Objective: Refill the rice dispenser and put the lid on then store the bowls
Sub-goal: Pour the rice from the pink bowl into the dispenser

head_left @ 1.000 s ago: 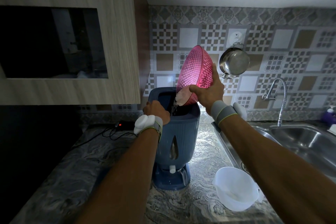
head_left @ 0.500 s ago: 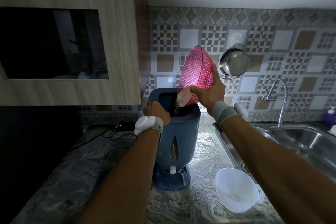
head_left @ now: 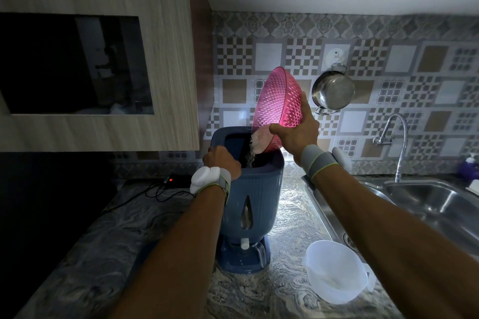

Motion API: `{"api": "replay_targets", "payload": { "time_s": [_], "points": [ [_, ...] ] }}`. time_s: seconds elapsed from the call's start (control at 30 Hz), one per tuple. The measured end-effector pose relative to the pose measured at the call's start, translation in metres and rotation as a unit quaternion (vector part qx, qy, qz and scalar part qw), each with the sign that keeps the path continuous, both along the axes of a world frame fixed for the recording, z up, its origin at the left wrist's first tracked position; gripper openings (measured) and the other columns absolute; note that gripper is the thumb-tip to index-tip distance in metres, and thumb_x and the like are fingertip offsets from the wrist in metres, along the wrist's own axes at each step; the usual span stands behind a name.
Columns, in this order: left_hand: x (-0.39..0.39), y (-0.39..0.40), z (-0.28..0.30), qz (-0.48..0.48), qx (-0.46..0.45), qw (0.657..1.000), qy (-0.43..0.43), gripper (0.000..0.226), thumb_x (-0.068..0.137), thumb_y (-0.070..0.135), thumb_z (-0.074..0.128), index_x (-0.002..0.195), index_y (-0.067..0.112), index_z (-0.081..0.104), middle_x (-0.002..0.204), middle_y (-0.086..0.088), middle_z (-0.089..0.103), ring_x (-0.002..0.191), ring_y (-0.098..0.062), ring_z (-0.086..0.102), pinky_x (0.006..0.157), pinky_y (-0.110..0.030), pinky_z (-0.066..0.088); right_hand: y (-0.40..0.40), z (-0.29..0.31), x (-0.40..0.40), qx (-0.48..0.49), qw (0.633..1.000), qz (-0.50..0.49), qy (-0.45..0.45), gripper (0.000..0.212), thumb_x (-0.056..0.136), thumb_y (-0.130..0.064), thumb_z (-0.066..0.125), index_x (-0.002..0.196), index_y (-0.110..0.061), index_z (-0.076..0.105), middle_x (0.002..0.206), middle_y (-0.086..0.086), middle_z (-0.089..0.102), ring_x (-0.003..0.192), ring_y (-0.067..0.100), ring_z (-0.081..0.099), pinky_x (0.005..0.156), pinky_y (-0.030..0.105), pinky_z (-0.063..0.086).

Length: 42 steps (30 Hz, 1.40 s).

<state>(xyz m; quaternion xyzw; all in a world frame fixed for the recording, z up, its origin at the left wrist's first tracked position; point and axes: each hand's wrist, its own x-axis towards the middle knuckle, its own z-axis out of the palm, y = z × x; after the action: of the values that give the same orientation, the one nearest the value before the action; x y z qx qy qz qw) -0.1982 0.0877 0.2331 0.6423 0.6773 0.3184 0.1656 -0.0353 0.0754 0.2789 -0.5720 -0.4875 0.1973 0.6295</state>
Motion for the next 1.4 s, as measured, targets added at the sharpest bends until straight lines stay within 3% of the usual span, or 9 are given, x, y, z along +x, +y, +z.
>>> {"api": "replay_targets", "payload": {
  "time_s": [0.33, 0.4, 0.47, 0.63, 0.73, 0.8, 0.97, 1.2, 1.4],
  "points": [
    [-0.0005, -0.0033, 0.0020, -0.004, -0.007, 1.000, -0.006, 0.023, 0.083, 0.011, 0.062, 0.099, -0.007, 0.064, 0.116, -0.024, 0.062, 0.107, -0.038, 0.061, 0.093, -0.043, 0.053, -0.0006, 0.0010, -0.0004, 0.001, 1.000, 0.004, -0.004, 0.112, 0.064, -0.014, 0.085, 0.151, -0.045, 0.021, 0.140, 0.009, 0.041, 0.120, 0.037, 0.051, 0.099, 0.055, 0.050],
    [0.0000, -0.0050, 0.0034, -0.004, -0.005, 1.000, -0.009, 0.012, 0.084, 0.010, 0.062, 0.081, -0.001, 0.060, 0.117, -0.024, 0.062, 0.107, -0.038, 0.061, 0.093, -0.042, 0.053, -0.0008, 0.0011, -0.0001, 0.001, 1.000, 0.003, -0.008, 0.112, 0.064, -0.014, 0.085, 0.152, -0.045, 0.021, 0.140, 0.009, 0.042, 0.120, 0.036, 0.051, 0.099, 0.054, 0.050],
    [0.0005, -0.0049, 0.0036, -0.002, -0.003, 1.000, -0.002, 0.027, 0.085, 0.009, 0.061, 0.064, 0.009, 0.043, 0.117, -0.024, 0.061, 0.108, -0.037, 0.061, 0.092, -0.041, 0.052, -0.0009, 0.0015, 0.0005, 0.002, 1.000, 0.001, -0.012, 0.113, 0.064, -0.014, 0.085, 0.152, -0.045, 0.021, 0.139, 0.009, 0.042, 0.120, 0.036, 0.051, 0.100, 0.053, 0.050],
    [0.0002, -0.0070, 0.0040, -0.001, -0.002, 1.000, 0.001, 0.034, 0.085, 0.009, 0.061, 0.060, 0.011, 0.037, 0.116, -0.024, 0.062, 0.105, -0.037, 0.062, 0.088, -0.040, 0.053, -0.0009, 0.0024, 0.0011, -0.001, 1.000, 0.002, -0.014, 0.113, 0.065, -0.012, 0.086, 0.152, -0.044, 0.021, 0.140, 0.010, 0.041, 0.122, 0.036, 0.050, 0.101, 0.054, 0.049],
    [-0.0005, -0.0070, 0.0039, -0.005, -0.007, 1.000, -0.018, 0.011, 0.085, 0.009, 0.060, 0.082, -0.001, 0.060, 0.116, -0.023, 0.062, 0.105, -0.037, 0.062, 0.090, -0.041, 0.053, -0.0013, 0.0025, 0.0006, -0.004, 1.000, 0.002, -0.014, 0.114, 0.064, -0.012, 0.086, 0.152, -0.044, 0.021, 0.140, 0.011, 0.042, 0.122, 0.037, 0.050, 0.102, 0.054, 0.048],
    [-0.0003, -0.0066, 0.0039, -0.006, -0.011, 1.000, -0.011, 0.020, 0.085, 0.010, 0.061, 0.098, -0.005, 0.063, 0.116, -0.023, 0.062, 0.106, -0.037, 0.061, 0.092, -0.041, 0.053, -0.0019, 0.0025, 0.0001, -0.005, 1.000, 0.002, -0.016, 0.114, 0.064, -0.013, 0.086, 0.152, -0.044, 0.021, 0.140, 0.011, 0.042, 0.122, 0.038, 0.050, 0.102, 0.055, 0.048],
    [-0.0001, -0.0099, 0.0055, -0.005, -0.009, 1.000, -0.004, 0.030, 0.085, 0.010, 0.061, 0.062, 0.009, 0.041, 0.116, -0.023, 0.062, 0.106, -0.037, 0.061, 0.091, -0.040, 0.053, -0.0033, 0.0028, -0.0006, -0.004, 1.000, 0.002, -0.020, 0.114, 0.064, -0.014, 0.086, 0.152, -0.043, 0.021, 0.139, 0.010, 0.043, 0.121, 0.038, 0.050, 0.102, 0.055, 0.048],
    [-0.0004, -0.0093, 0.0048, -0.002, -0.005, 1.000, -0.008, 0.012, 0.085, 0.010, 0.061, 0.081, -0.001, 0.059, 0.115, -0.023, 0.062, 0.105, -0.037, 0.061, 0.090, -0.041, 0.054, -0.0046, 0.0042, 0.0002, -0.001, 1.000, 0.006, -0.019, 0.113, 0.064, -0.010, 0.086, 0.152, -0.042, 0.022, 0.139, 0.012, 0.043, 0.122, 0.038, 0.050, 0.102, 0.054, 0.048],
    [0.0003, -0.0075, 0.0031, -0.002, -0.005, 1.000, -0.007, 0.024, 0.085, 0.010, 0.061, 0.102, -0.006, 0.063, 0.115, -0.022, 0.062, 0.105, -0.037, 0.062, 0.091, -0.042, 0.054, -0.0061, 0.0054, 0.0008, -0.002, 1.000, 0.006, -0.021, 0.113, 0.063, -0.010, 0.086, 0.152, -0.043, 0.023, 0.139, 0.012, 0.043, 0.123, 0.039, 0.049, 0.102, 0.055, 0.048]
  ]
}}
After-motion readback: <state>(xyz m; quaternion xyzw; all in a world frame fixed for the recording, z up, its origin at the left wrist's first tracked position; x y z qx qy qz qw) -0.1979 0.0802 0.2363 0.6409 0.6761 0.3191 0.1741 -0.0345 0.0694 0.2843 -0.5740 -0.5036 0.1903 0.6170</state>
